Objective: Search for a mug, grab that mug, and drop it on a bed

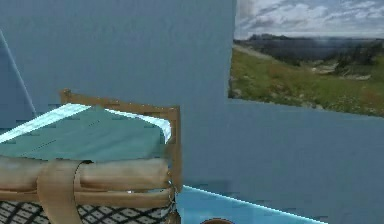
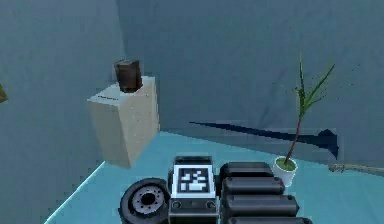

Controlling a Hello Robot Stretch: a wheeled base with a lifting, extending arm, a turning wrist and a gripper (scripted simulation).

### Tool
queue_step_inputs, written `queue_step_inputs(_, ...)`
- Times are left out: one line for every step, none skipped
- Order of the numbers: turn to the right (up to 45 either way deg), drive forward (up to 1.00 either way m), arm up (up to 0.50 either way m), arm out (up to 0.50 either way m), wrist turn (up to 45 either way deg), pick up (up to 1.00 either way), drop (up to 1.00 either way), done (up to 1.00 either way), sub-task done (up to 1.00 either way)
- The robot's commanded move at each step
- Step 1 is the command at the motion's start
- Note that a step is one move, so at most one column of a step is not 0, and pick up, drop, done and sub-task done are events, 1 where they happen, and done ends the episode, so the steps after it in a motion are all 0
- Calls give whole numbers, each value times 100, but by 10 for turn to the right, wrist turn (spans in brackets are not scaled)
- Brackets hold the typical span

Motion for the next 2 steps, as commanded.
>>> queue_step_inputs(450,0,0,0,0,0,0,0,0)
queue_step_inputs(450,0,0,0,0,0,0,0,0)
